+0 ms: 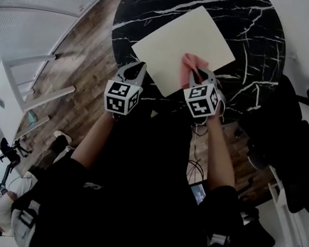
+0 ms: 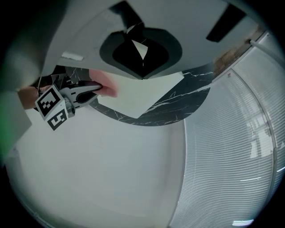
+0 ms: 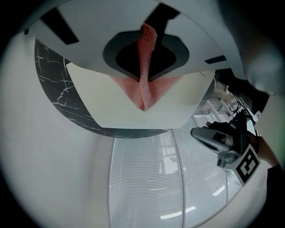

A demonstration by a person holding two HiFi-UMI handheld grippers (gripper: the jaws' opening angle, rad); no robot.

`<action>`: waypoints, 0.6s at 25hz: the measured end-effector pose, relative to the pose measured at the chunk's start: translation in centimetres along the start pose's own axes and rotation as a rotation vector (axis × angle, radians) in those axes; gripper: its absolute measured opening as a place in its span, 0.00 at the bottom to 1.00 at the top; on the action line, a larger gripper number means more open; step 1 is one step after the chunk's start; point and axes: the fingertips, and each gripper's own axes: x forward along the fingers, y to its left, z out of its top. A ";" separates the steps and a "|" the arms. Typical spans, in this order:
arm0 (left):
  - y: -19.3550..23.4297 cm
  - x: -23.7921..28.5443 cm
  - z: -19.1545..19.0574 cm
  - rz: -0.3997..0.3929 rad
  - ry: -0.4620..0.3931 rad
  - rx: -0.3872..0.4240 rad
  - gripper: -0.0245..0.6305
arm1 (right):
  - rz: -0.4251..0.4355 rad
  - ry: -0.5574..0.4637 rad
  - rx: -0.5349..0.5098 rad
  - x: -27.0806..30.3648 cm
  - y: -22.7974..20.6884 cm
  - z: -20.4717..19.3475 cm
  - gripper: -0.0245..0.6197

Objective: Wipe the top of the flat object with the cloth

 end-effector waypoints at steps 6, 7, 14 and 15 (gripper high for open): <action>0.1 -0.3 -1.0 -0.017 0.008 0.001 0.04 | 0.023 0.011 -0.009 0.0 2.0 -0.2 0.08; 0.1 -0.4 -1.1 -0.020 0.011 0.003 0.04 | 0.029 0.012 -0.013 0.0 2.5 -0.3 0.08; 0.2 -0.6 -1.3 -0.049 0.012 0.003 0.04 | 0.053 0.019 -0.014 0.1 5.1 -0.1 0.08; 0.2 -0.7 -1.4 -0.051 0.012 0.005 0.04 | 0.056 0.020 -0.012 0.2 5.4 -0.1 0.08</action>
